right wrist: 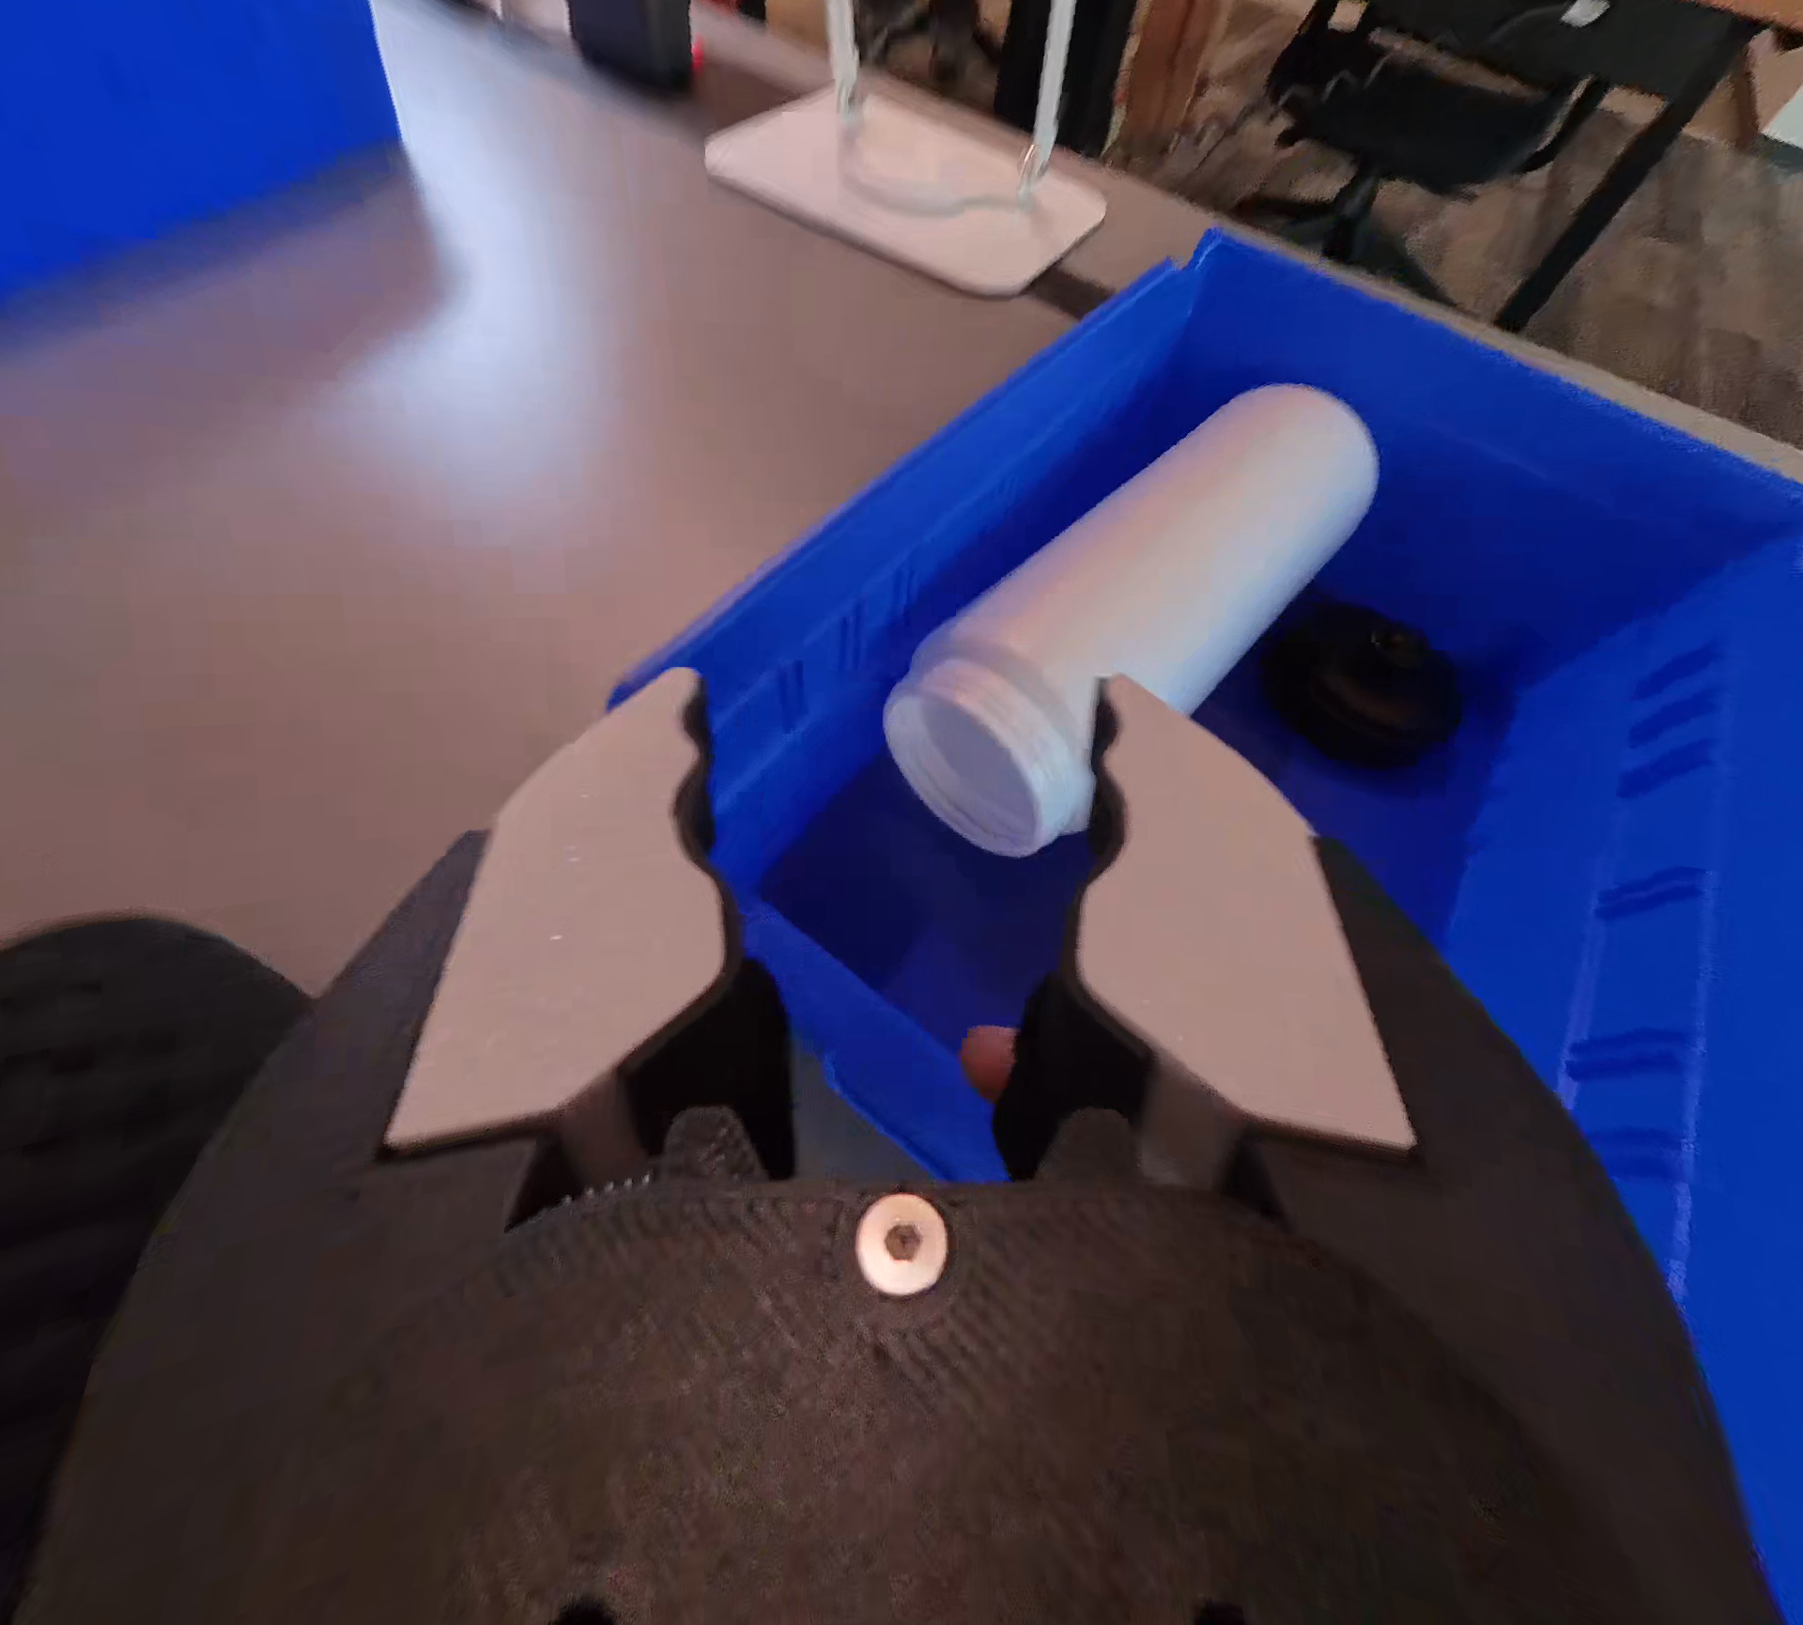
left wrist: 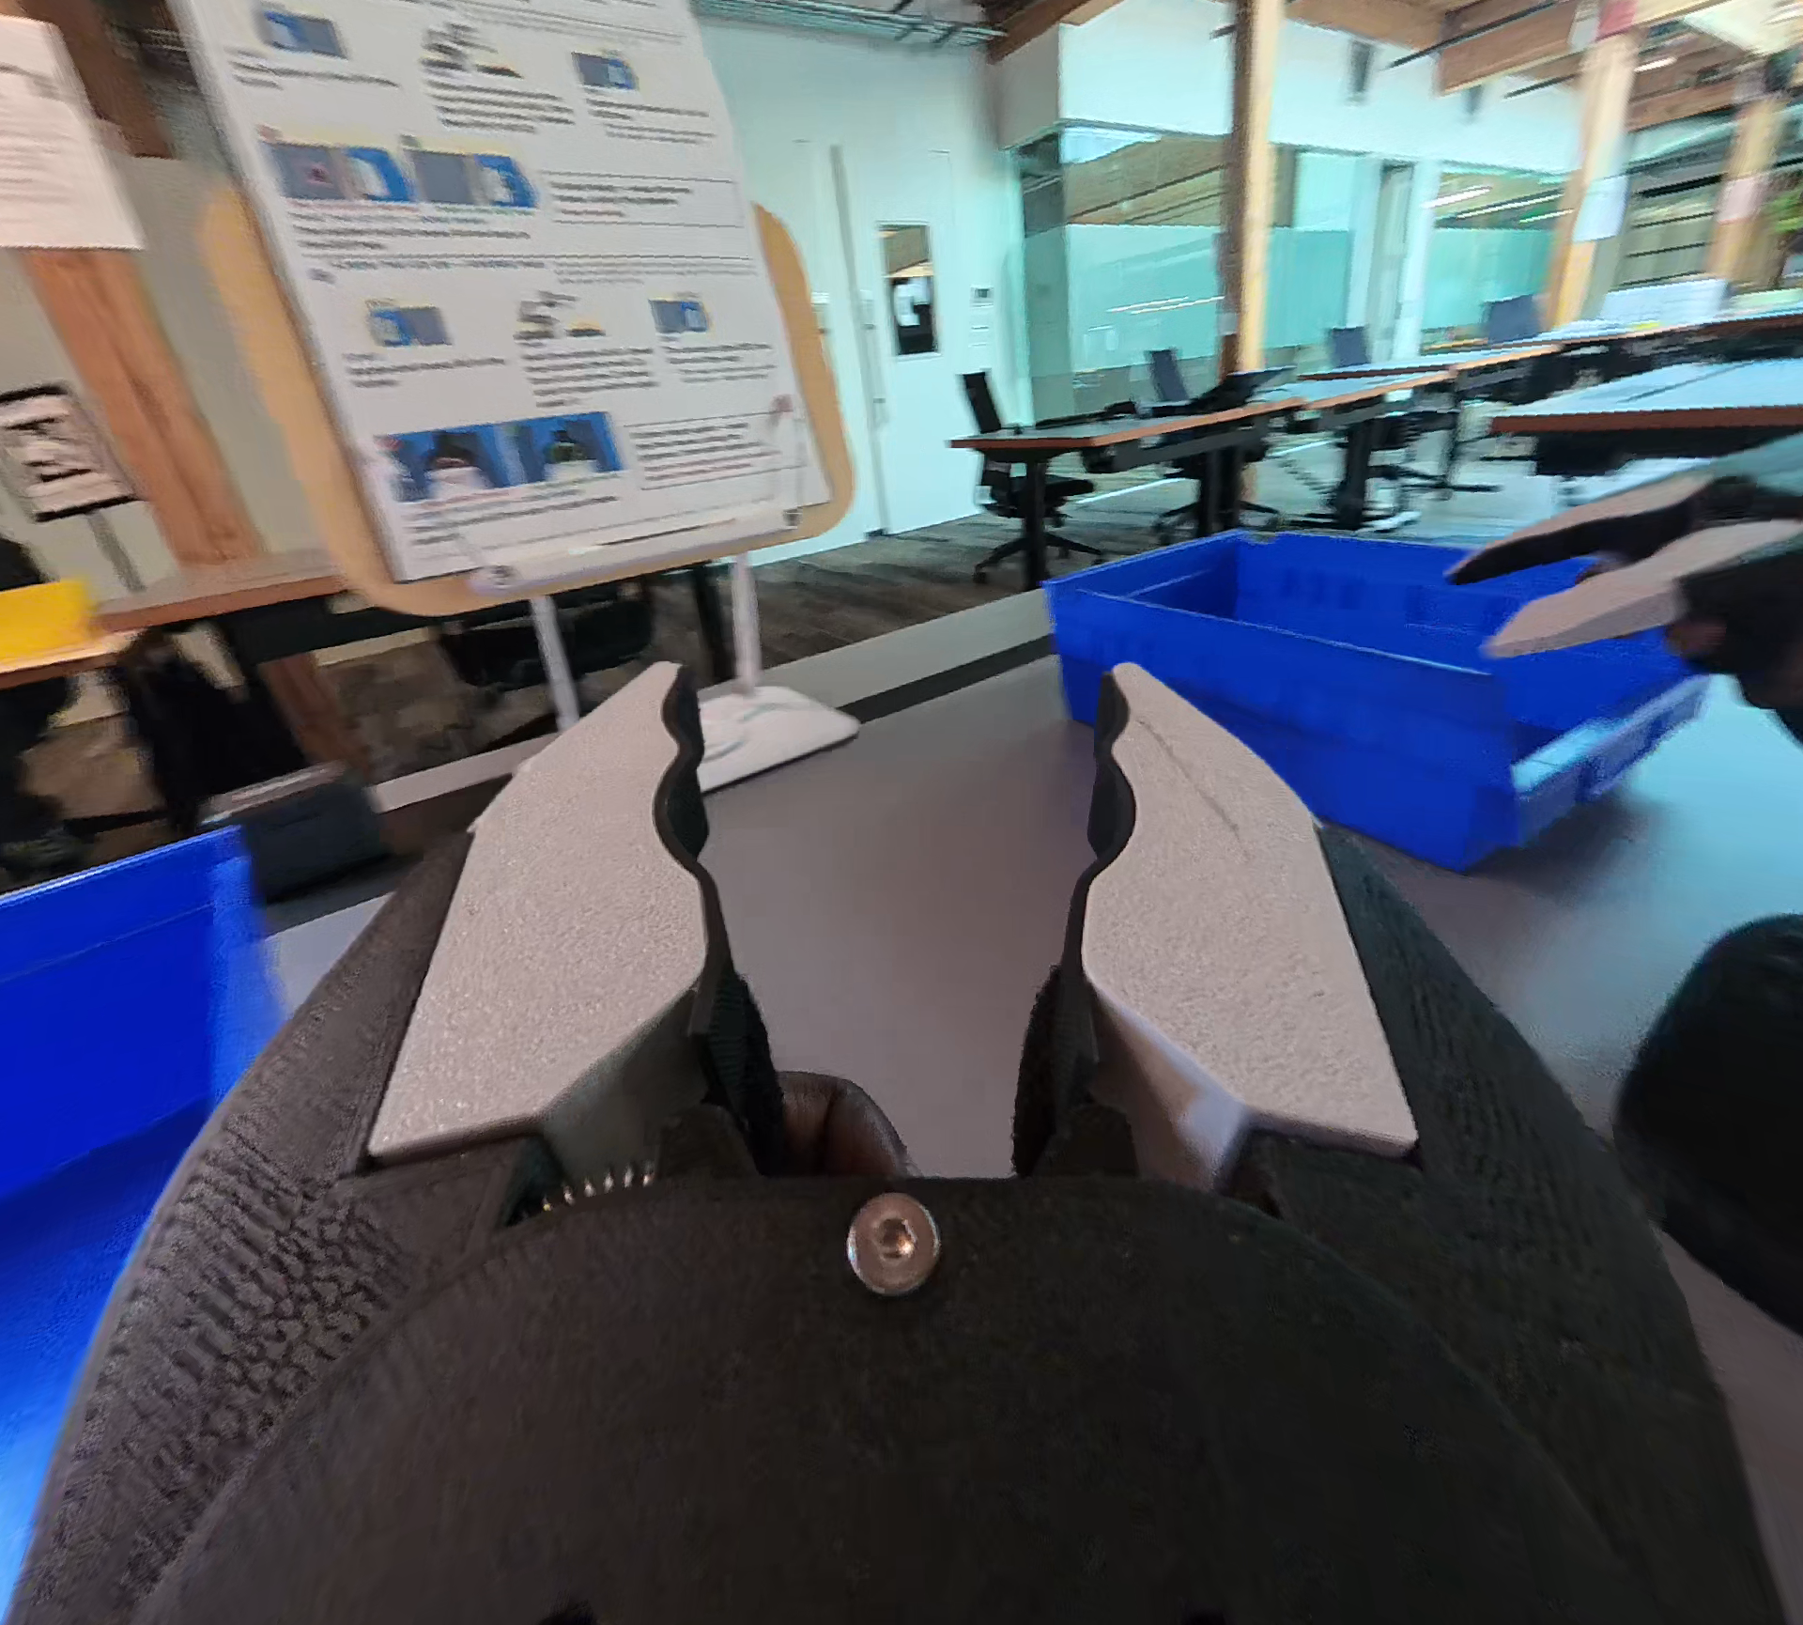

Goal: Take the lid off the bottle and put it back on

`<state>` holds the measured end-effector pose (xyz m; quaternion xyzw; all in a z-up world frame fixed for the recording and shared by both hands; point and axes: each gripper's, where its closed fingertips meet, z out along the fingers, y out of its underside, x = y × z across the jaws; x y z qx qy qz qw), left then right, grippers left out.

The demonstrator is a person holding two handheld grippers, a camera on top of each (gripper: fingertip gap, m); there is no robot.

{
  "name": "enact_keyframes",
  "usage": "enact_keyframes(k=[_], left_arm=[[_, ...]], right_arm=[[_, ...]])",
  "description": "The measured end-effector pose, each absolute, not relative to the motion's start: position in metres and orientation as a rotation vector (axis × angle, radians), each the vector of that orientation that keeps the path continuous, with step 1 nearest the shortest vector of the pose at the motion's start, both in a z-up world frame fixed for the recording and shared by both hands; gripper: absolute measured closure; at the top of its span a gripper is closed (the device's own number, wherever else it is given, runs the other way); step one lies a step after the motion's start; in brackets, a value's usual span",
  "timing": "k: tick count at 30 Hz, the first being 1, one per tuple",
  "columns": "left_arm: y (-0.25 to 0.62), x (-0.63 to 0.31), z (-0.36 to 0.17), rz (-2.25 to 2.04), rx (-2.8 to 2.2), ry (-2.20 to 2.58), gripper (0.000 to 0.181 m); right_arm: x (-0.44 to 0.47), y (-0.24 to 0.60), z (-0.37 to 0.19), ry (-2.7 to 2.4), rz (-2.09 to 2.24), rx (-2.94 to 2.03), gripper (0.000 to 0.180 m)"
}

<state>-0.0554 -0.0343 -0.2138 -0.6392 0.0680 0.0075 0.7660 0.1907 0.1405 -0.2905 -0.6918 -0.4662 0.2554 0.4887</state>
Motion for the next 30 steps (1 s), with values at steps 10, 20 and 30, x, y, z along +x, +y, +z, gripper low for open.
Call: enact_keyframes(k=[10,20,30], left_arm=[[-0.116,-0.175,-0.268,0.433,-1.678,-0.244,0.097],[-0.083,-0.184,-0.329,0.509,-1.994,-0.155,0.163],[-0.052,-0.15,-0.33,0.403,-2.006,-0.005,0.164]], right_arm=[[0.154,0.121,-0.28,-0.941,0.604,-1.69,0.054],[0.145,0.134,-0.331,-1.002,0.267,-1.863,0.158],[0.1,0.097,-0.33,-1.162,0.394,-1.786,0.156]])
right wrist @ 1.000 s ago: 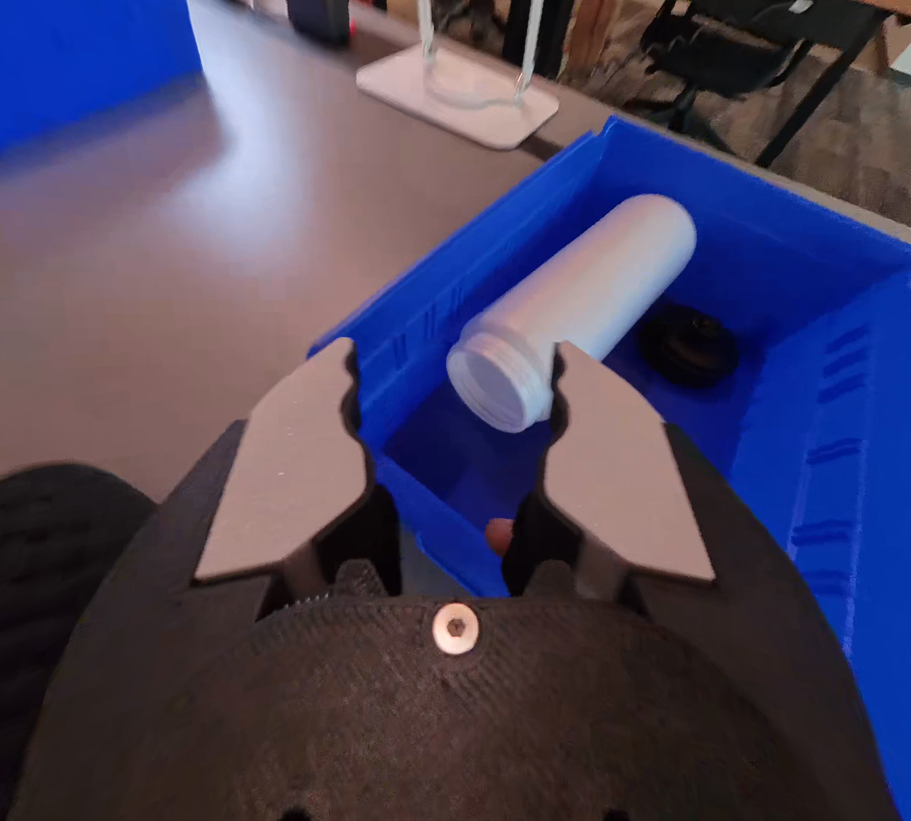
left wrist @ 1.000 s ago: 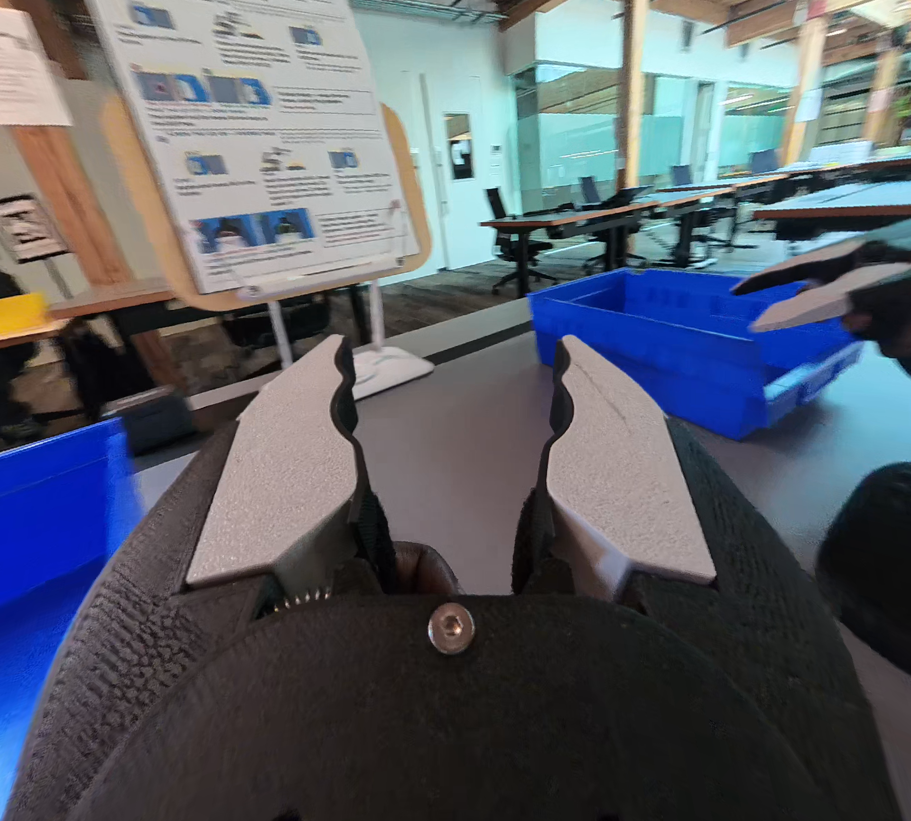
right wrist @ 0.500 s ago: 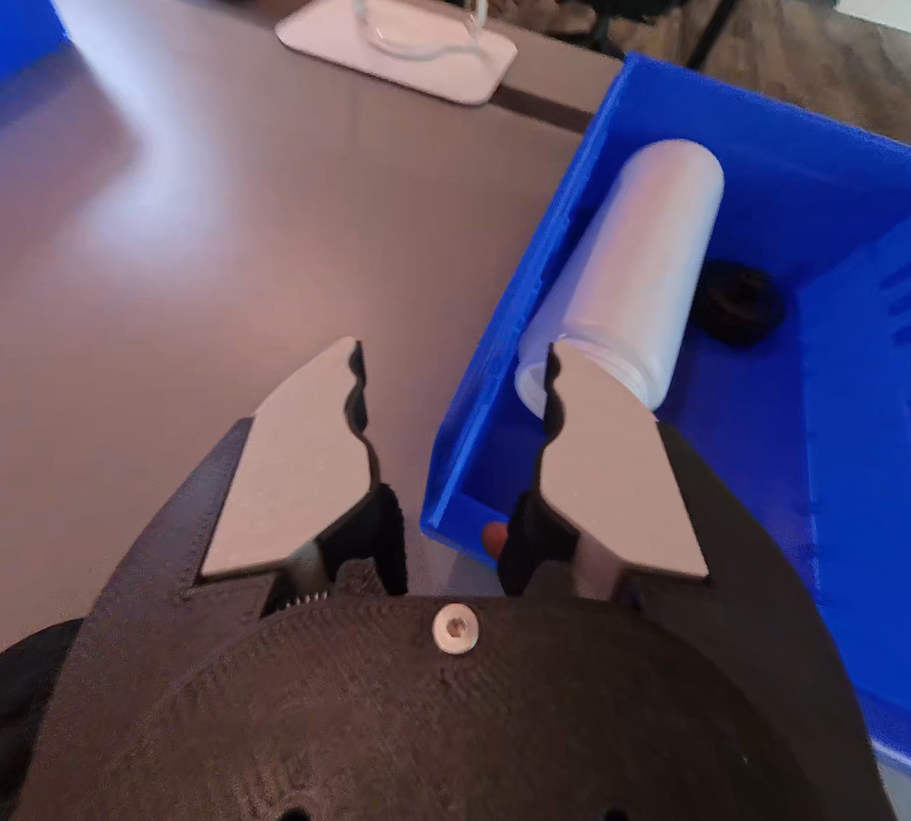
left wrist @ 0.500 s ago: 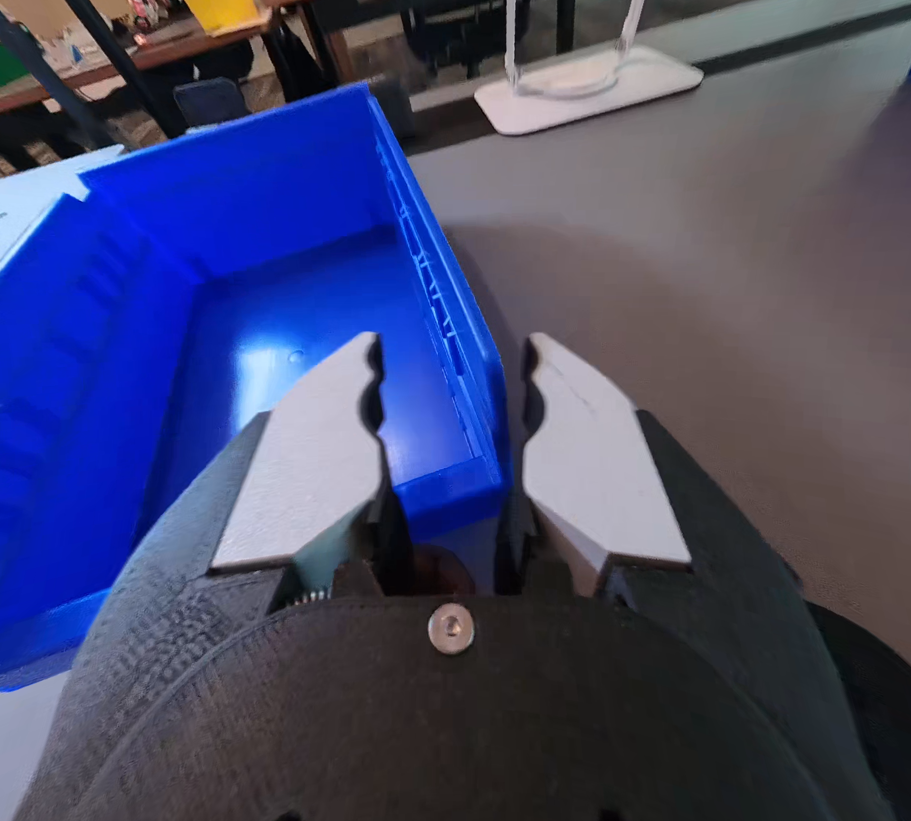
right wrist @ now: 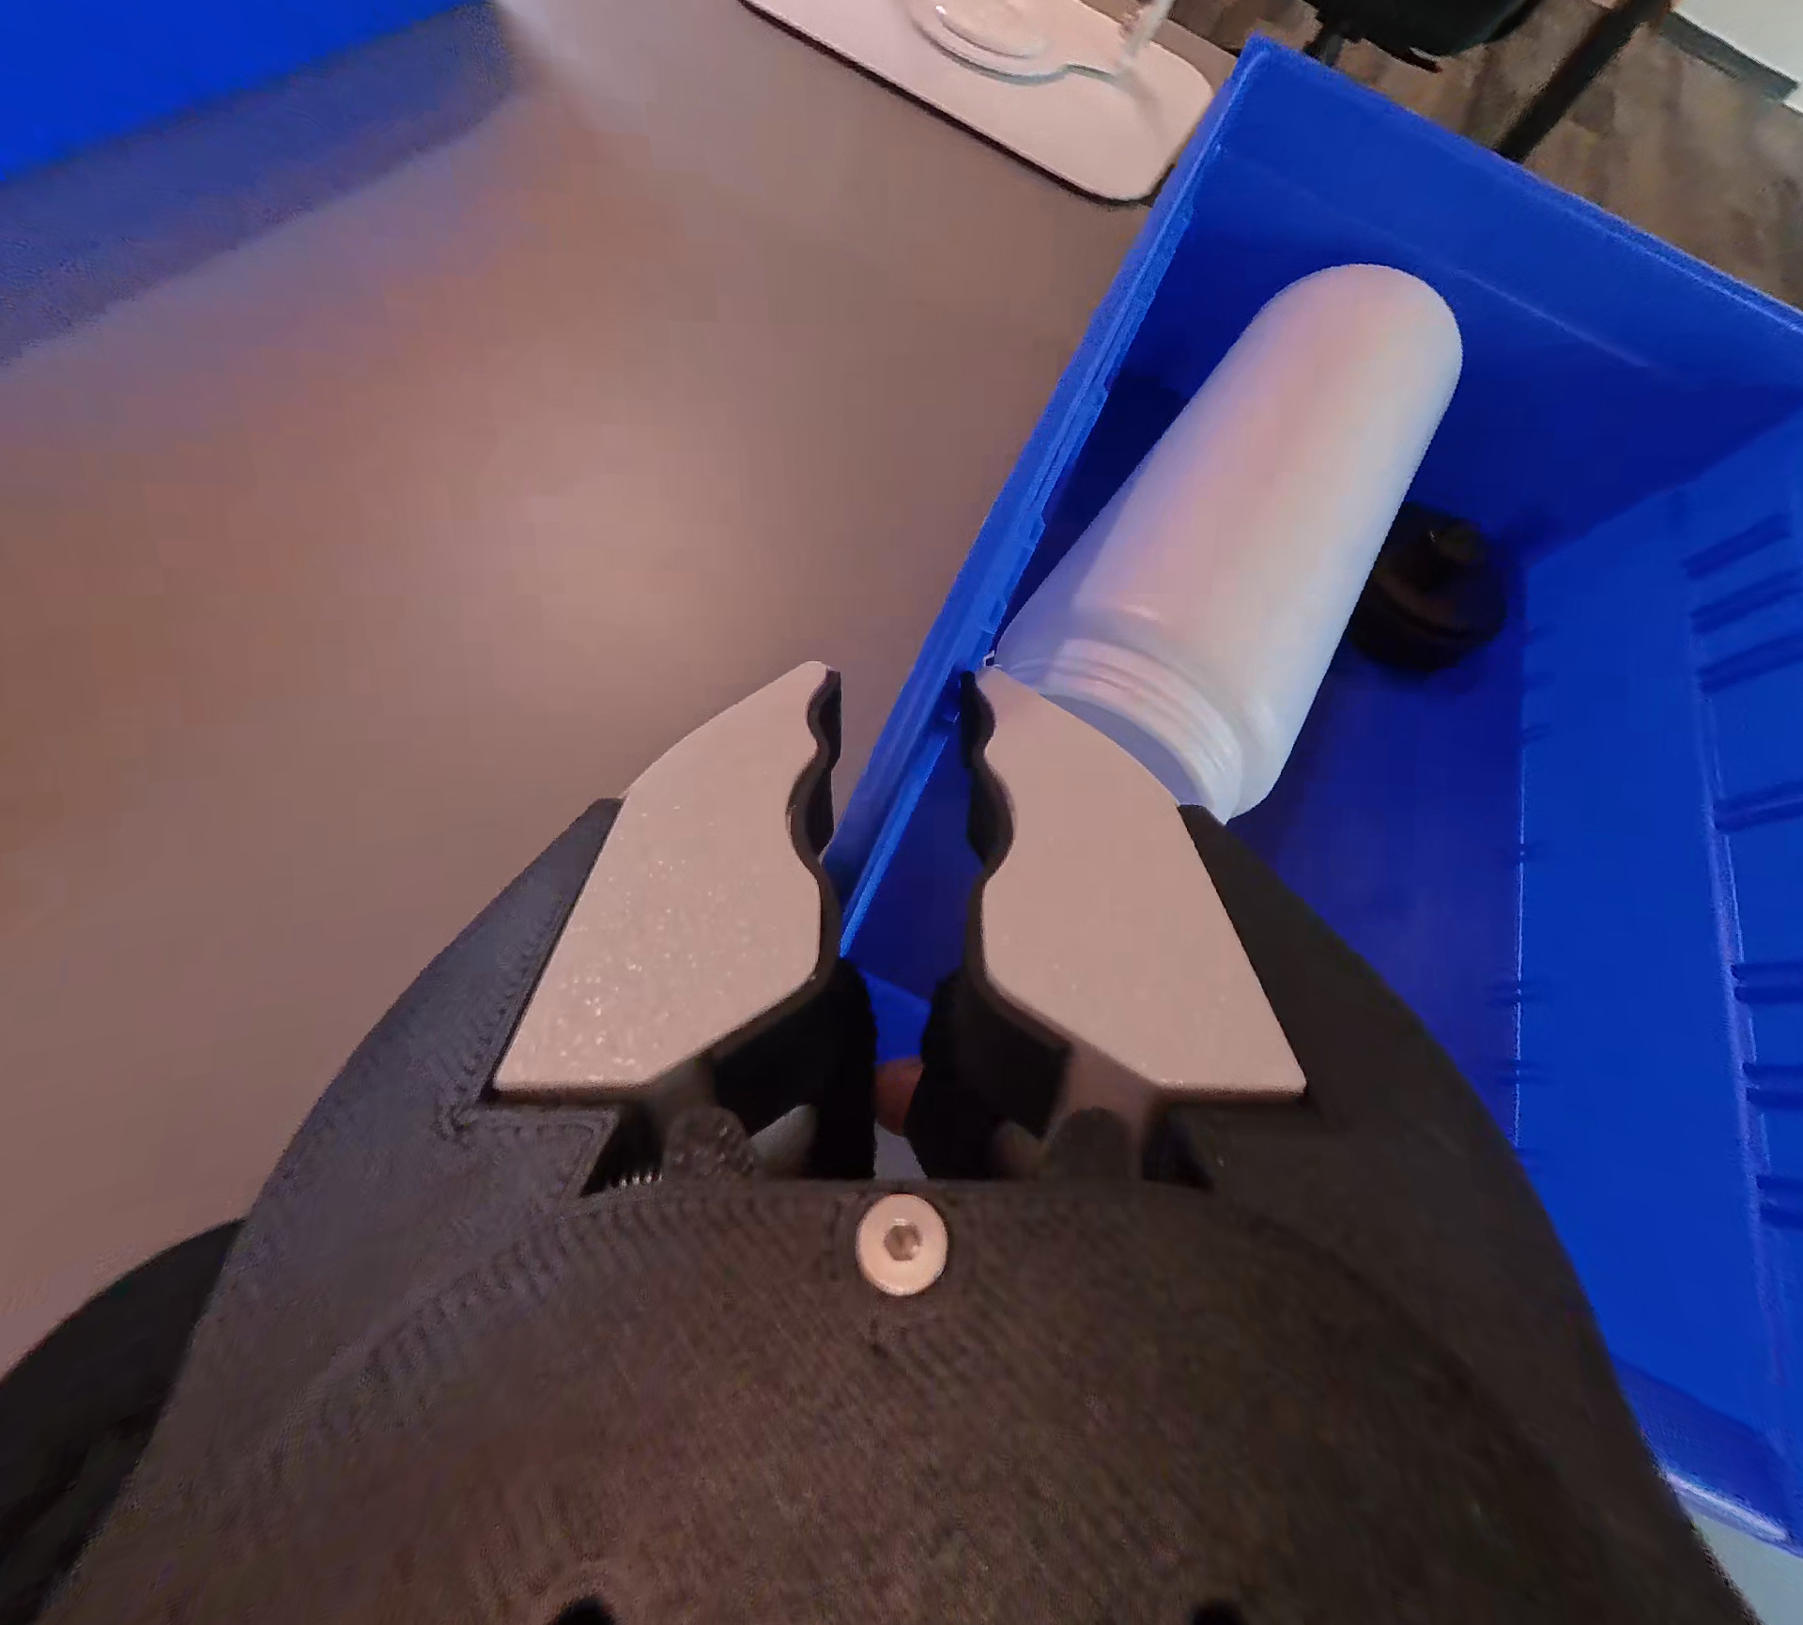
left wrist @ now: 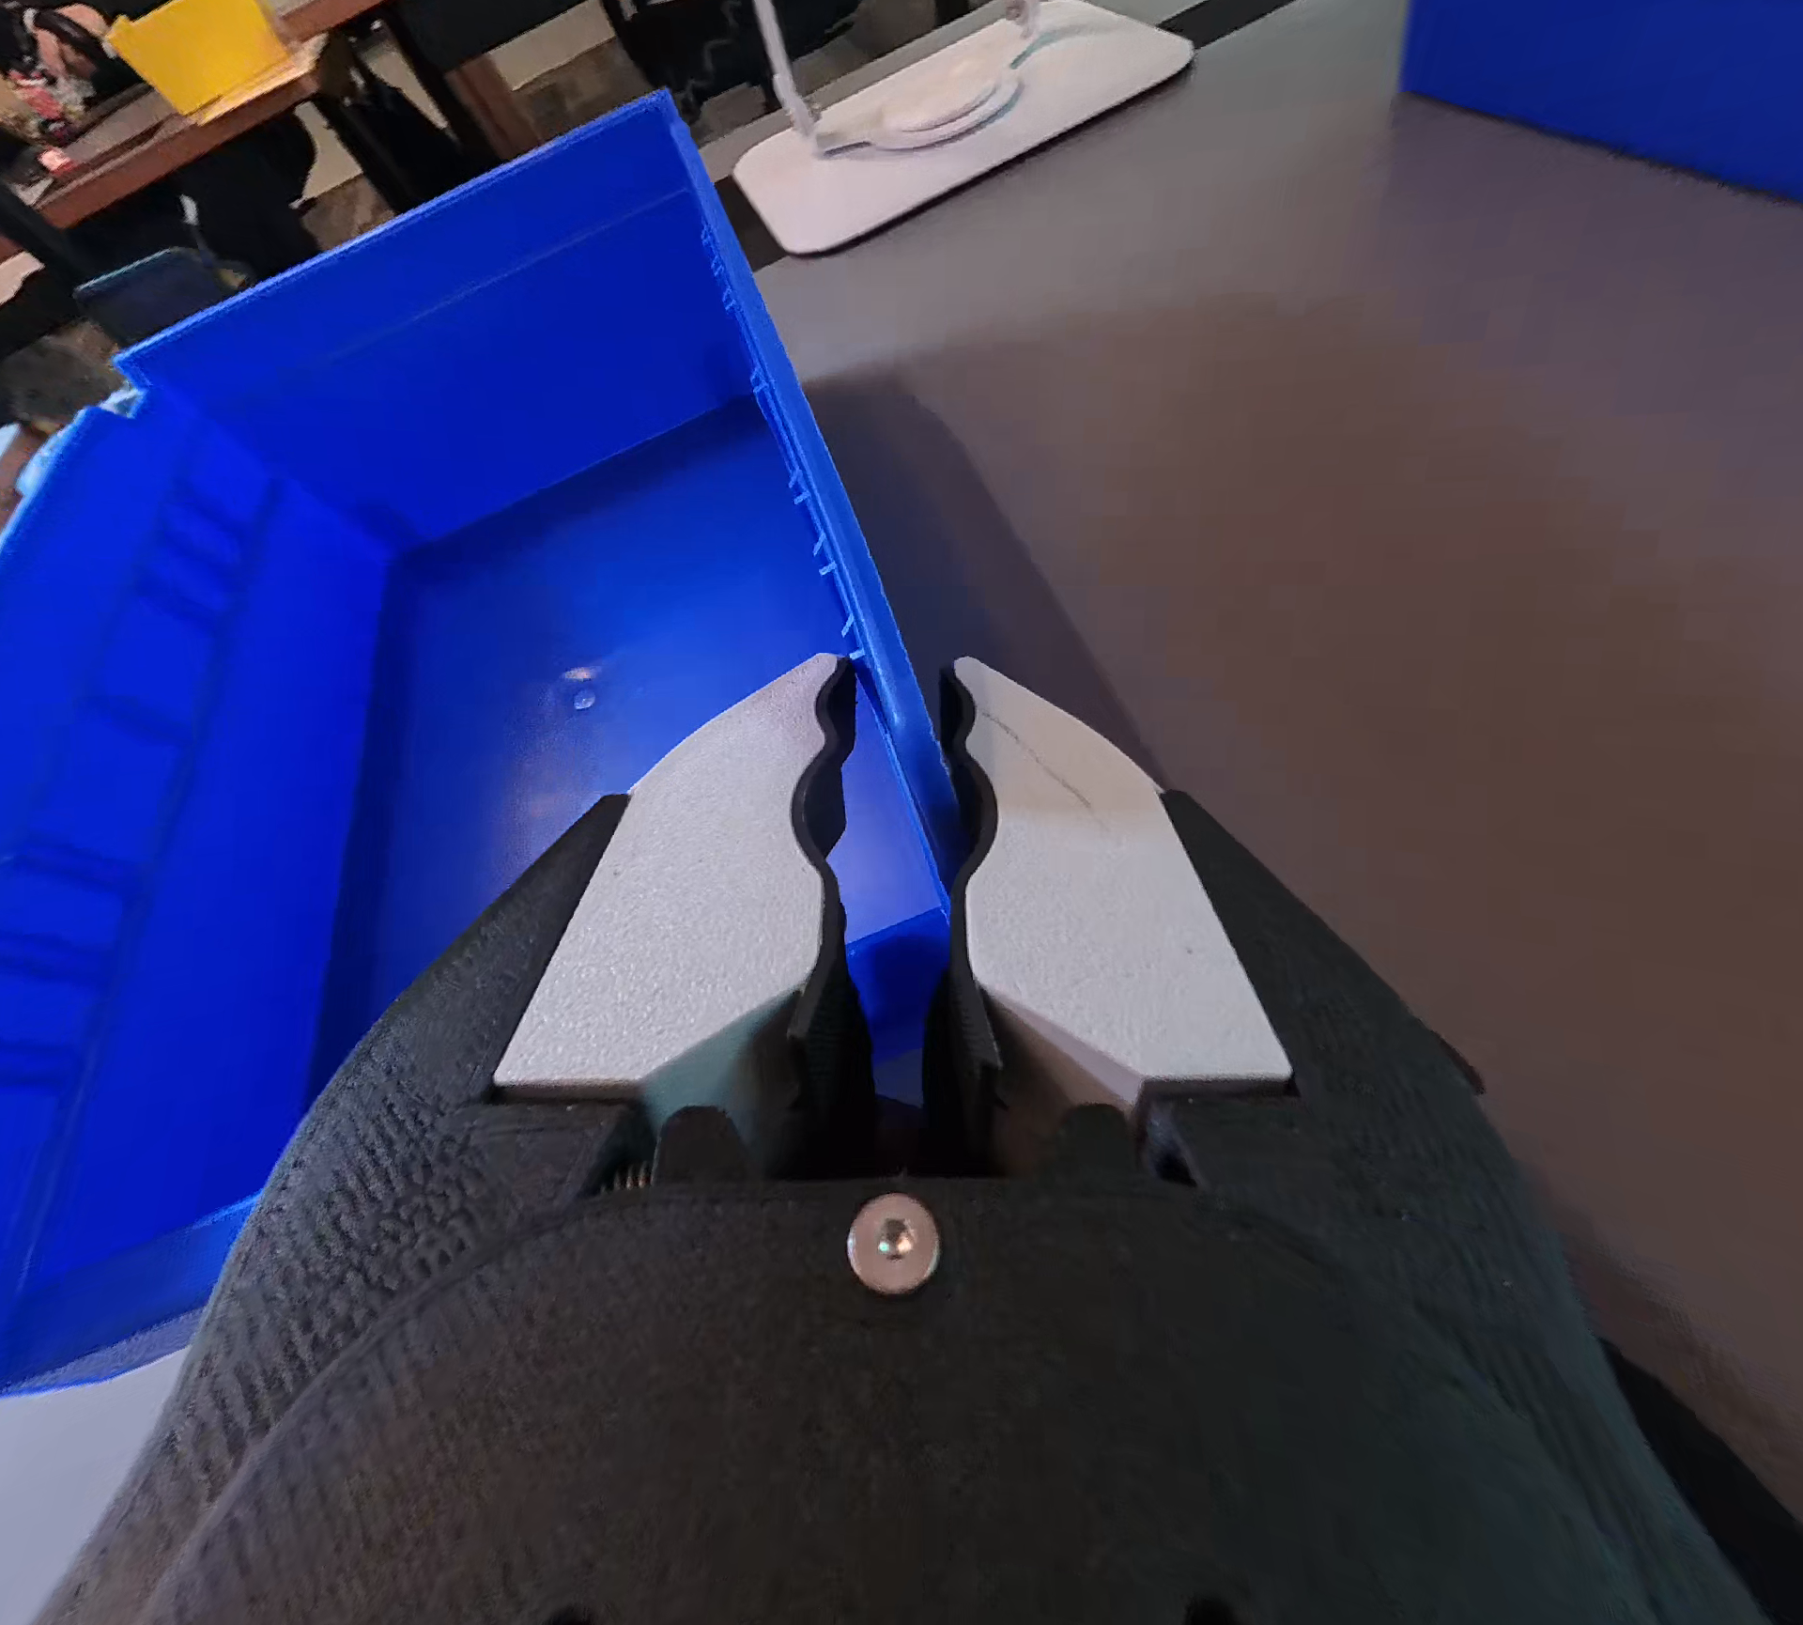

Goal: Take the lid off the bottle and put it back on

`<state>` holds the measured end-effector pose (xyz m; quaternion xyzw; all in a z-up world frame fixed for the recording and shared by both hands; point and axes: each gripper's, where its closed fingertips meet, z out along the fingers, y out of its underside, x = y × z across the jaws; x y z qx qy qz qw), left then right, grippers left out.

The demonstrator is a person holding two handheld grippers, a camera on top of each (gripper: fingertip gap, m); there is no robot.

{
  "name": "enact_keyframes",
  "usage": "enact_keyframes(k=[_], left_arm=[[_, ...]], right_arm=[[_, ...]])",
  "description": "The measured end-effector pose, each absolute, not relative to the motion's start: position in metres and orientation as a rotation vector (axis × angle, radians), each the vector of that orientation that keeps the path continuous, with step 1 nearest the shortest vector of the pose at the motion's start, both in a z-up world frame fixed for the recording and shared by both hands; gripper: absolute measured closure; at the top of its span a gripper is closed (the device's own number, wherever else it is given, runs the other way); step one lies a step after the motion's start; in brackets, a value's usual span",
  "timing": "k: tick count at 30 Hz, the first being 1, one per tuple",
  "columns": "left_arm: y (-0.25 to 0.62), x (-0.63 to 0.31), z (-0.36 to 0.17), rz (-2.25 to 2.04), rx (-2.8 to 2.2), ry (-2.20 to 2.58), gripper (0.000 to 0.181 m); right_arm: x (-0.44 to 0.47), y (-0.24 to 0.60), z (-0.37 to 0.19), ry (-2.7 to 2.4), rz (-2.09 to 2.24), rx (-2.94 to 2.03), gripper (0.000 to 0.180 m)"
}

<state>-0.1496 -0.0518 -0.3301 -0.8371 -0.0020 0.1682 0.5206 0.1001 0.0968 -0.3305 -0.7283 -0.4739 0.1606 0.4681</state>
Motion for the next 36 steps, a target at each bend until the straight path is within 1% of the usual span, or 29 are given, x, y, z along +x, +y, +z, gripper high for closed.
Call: enact_keyframes(k=[5,10,18,21,23,24,25,26,28,30,32,33,36], left_arm=[[-0.029,-0.129,-0.33,0.36,-2.002,0.088,0.164],[-0.017,-0.117,-0.33,0.248,-1.969,0.099,0.169],[-0.011,-0.115,-0.33,0.19,-1.956,0.177,0.172],[-0.014,-0.121,-0.33,0.159,-1.955,0.168,0.172],[-0.017,-0.128,-0.328,0.168,-1.953,0.116,0.172],[-0.019,-0.134,-0.322,0.203,-1.928,0.064,0.162],[-0.022,-0.137,-0.309,0.257,-1.866,0.019,0.148],[-0.026,-0.137,-0.29,0.305,-1.771,-0.012,0.138],[-0.034,-0.119,-0.25,0.293,-1.569,-0.05,0.127],[-0.035,-0.081,-0.23,0.131,-1.465,-0.05,0.118],[-0.026,-0.041,-0.233,-0.031,-1.488,-0.008,0.106],[-0.018,-0.025,-0.24,-0.087,-1.527,0.015,0.102],[0.008,0.001,-0.272,-0.141,-1.679,0.039,0.097]], right_arm=[[0.068,0.074,-0.33,-1.249,0.439,-1.74,0.155],[0.043,0.055,-0.329,-1.282,0.537,-1.711,0.155],[0.0,0.025,-0.328,-1.33,0.634,-1.687,0.147],[-0.003,0.021,-0.329,-1.366,0.605,-1.668,0.146],[-0.003,0.016,-0.329,-1.39,0.651,-1.652,0.142],[-0.003,0.009,-0.327,-1.422,0.71,-1.632,0.135],[-0.002,0.002,-0.321,-1.439,0.79,-1.604,0.125],[0.001,-0.003,-0.309,-1.429,0.867,-1.557,0.111],[0.017,0.005,-0.278,-1.323,0.931,-1.451,0.098],[0.046,0.038,-0.247,-1.119,0.887,-1.392,0.088],[0.09,0.087,-0.234,-0.881,0.767,-1.434,0.086],[0.114,0.113,-0.236,-0.774,0.681,-1.489,0.085],[0.156,0.156,-0.268,-0.705,0.531,-1.642,0.078]])
